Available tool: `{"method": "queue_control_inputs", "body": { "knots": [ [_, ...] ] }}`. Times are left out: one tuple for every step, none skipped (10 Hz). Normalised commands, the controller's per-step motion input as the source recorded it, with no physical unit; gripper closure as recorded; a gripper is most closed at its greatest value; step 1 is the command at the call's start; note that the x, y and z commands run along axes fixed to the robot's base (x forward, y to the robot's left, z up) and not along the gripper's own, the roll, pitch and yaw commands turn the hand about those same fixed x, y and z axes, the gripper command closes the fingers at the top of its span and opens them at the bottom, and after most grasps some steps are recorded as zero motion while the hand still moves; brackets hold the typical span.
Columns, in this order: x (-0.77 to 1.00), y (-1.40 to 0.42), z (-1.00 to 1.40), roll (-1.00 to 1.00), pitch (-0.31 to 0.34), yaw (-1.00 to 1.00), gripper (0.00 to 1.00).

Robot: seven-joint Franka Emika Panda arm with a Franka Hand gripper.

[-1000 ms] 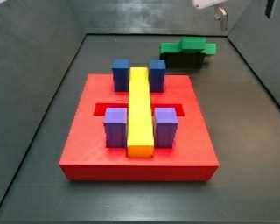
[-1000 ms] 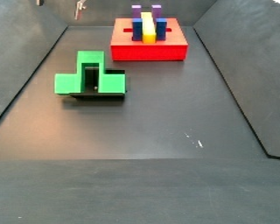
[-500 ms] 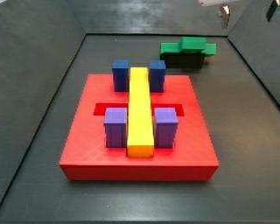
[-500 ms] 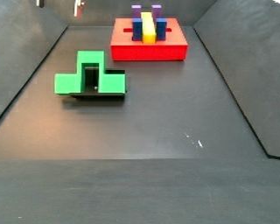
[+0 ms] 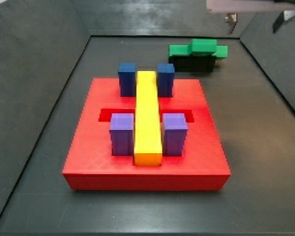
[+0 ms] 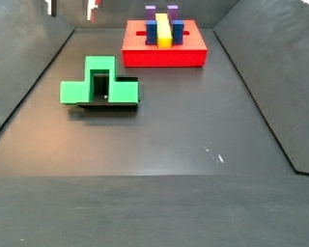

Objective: Pick up the green object. Move up. Place the green object on the fixture. Regrasp the green object. Move to above the board. Insert the green object.
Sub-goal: Regrasp the green object.

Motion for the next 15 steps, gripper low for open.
{"method": "queue_control_inputs", "body": {
  "knots": [
    [0.37, 0.01, -0.26, 0.67, 0.217, 0.66, 0.00],
    [0.36, 0.01, -0.26, 0.69, 0.220, 0.67, 0.00],
    [0.38, 0.00, -0.22, 0.71, 0.214, 0.65, 0.00],
    [0.49, 0.00, -0.10, 0.65, 0.280, 0.50, 0.00],
    [0.46, 0.00, -0.05, 0.55, 0.314, 0.35, 0.00],
    [0.40, 0.11, -0.01, 0.57, 0.383, 0.26, 0.00],
    [0.22, 0.31, -0.03, 0.30, 0.329, 0.12, 0.00],
    [0.06, 0.48, -0.10, 0.00, 0.183, 0.04, 0.00],
    [0.00, 0.39, -0.06, 0.00, 0.103, 0.07, 0.00],
    [0.06, 0.29, -0.16, 0.00, 0.091, 0.02, 0.00],
    [0.00, 0.29, -0.13, 0.03, 0.071, 0.00, 0.00],
    [-0.10, 0.21, -0.03, 0.26, 0.000, 0.00, 0.00],
    [-0.32, 0.07, -0.01, 0.27, 0.000, 0.00, 0.00],
    [-0.41, 0.05, -0.03, 0.20, -0.003, 0.00, 0.00],
    [-0.43, 0.00, -0.05, 0.18, -0.020, 0.00, 0.00]
  ]
}}
